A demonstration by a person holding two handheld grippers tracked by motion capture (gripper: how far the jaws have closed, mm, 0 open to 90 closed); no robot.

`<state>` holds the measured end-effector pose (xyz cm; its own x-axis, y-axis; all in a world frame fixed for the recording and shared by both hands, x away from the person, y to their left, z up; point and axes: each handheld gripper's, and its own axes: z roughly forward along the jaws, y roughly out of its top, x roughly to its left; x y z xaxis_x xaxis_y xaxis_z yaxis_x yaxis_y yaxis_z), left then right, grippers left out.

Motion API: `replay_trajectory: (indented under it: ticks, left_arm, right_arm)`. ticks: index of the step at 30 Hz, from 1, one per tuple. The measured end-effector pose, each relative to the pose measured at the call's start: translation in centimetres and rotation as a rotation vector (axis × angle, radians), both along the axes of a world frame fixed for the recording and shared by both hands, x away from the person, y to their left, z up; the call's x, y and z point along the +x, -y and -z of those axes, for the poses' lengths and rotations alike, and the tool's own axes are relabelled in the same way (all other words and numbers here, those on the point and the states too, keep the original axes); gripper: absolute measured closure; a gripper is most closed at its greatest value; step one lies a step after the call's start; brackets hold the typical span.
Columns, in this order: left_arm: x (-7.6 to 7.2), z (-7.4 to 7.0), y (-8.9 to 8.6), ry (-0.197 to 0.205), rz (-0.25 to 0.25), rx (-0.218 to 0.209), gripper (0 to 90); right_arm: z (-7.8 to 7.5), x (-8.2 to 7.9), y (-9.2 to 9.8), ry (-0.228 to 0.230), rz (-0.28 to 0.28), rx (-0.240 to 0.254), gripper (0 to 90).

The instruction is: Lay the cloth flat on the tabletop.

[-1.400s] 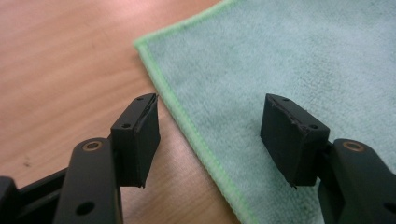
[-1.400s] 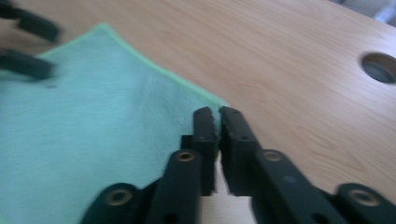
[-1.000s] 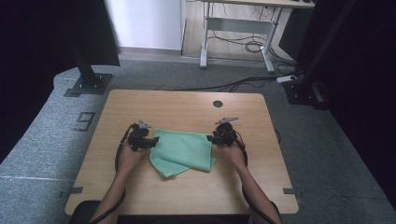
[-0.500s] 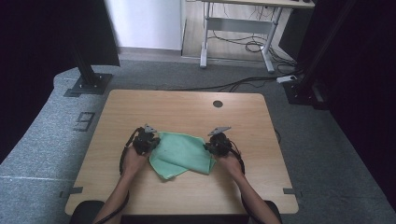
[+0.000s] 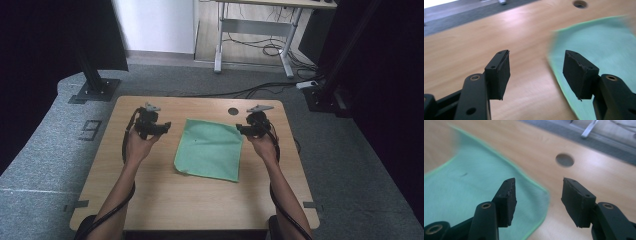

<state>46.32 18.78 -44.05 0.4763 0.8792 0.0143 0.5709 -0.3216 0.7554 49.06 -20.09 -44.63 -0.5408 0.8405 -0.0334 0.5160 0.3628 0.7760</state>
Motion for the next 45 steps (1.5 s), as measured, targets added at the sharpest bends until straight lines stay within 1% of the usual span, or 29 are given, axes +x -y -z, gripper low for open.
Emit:
replay_trajectory:
  ticks: [1,3,5,7,9,13,17,20,21,22,23,24,26,28,29,31,35,37,39,40,41,42,43,45]
  left_arm:
    - [-0.2,0.8,0.1,-0.016,0.008,-0.001,37.2]
    - [-0.3,2.0,0.3,-0.039,0.023,0.01,35.9]
    - [-0.4,2.9,0.7,-0.054,0.044,0.015,32.6]
    - [-0.5,3.3,1.0,-0.061,0.069,0.024,31.0]
    - [-0.5,3.4,1.4,-0.057,0.087,0.03,28.7]
    - [-0.3,3.9,1.9,-0.069,0.114,0.016,24.8]
    - [-0.1,5.0,2.3,-0.087,0.125,0.034,19.9]
    - [0.1,6.0,2.7,-0.104,0.129,0.037,15.6]
    - [0.2,6.3,2.8,-0.105,0.13,0.042,14.8]
    - [0.2,6.5,2.8,-0.11,0.133,0.04,14.6]
    - [0.3,6.7,2.9,-0.115,0.138,0.033,14.1]
    - [0.4,6.9,2.9,-0.119,0.139,0.03,14.1]
    - [0.6,7.2,2.9,-0.118,0.131,0.01,12.3]
    - [0.8,7.5,3.0,-0.121,0.117,-0.011,11.7]
    - [0.8,7.7,3.0,-0.121,0.109,-0.013,11.7]
    - [1.0,8.0,3.1,-0.12,0.089,-0.004,11.7]
    - [1.3,8.7,2.9,-0.127,0.066,-0.004,11.7]
    - [1.3,9.1,2.8,-0.13,0.052,0.006,11.5]
    - [1.3,9.5,2.8,-0.129,0.048,0.025,11.5]
    - [1.3,9.7,2.9,-0.129,0.044,0.051,11.5]
    - [1.3,9.8,3.0,-0.129,0.044,0.062,11.5]
    - [1.2,10.1,3.2,-0.125,0.05,0.091,11.5]
    - [1.0,10.1,3.2,-0.113,0.055,0.092,11.4]
    - [0.8,10.1,3.3,-0.099,0.058,0.099,13.1]
  right_arm:
    - [0.8,-0.2,0.2,-0.02,-0.017,0.003,45.1]
    - [2.5,-0.5,0.5,-0.06,-0.025,0.011,45.1]
    - [3.6,-0.7,0.6,-0.089,-0.028,0.008,45.1]
    - [4.3,-1.0,0.6,-0.101,-0.031,0.016,44.8]
    - [4.5,-1.2,0.6,-0.104,-0.042,0.02,43.6]
    - [4.5,-1.7,0.2,-0.098,-0.057,0.024,40.1]
    - [4.8,-2.1,0.0,-0.1,-0.069,0.029,34.6]
    - [5.3,-2.2,-0.1,-0.11,-0.071,0.04,30.3]
    - [5.5,-2.2,-0.1,-0.117,-0.068,0.04,27.6]
    - [5.7,-2.2,-0.1,-0.125,-0.063,0.039,24.6]
    - [5.9,-2.2,0.0,-0.128,-0.06,0.04,23.6]
    - [6.1,-2.2,0.0,-0.132,-0.057,0.044,22.5]
    - [6.5,-2.2,0.1,-0.137,-0.045,0.055,17.6]
    - [6.8,-2.2,0.1,-0.145,-0.035,0.064,15.2]
    - [7.1,-2.2,0.1,-0.148,-0.024,0.069,13.7]
    - [7.5,-2.3,0.2,-0.155,-0.008,0.064,13.6]
    - [8.3,-2.6,0.2,-0.154,0.018,0.062,10.3]
    - [8.7,-2.8,0.4,-0.156,0.026,0.056,9.1]
    - [9.2,-3.0,0.6,-0.161,0.037,0.053,8.3]
    - [9.3,-3.1,0.6,-0.161,0.043,0.052,8.0]
    - [9.7,-3.2,0.7,-0.163,0.045,0.048,8.0]
    - [9.8,-3.3,0.7,-0.165,0.047,0.045,8.0]
    - [10.1,-3.3,0.6,-0.169,0.047,0.035,7.1]
    - [10.4,-3.5,0.5,-0.147,0.045,0.009,5.5]
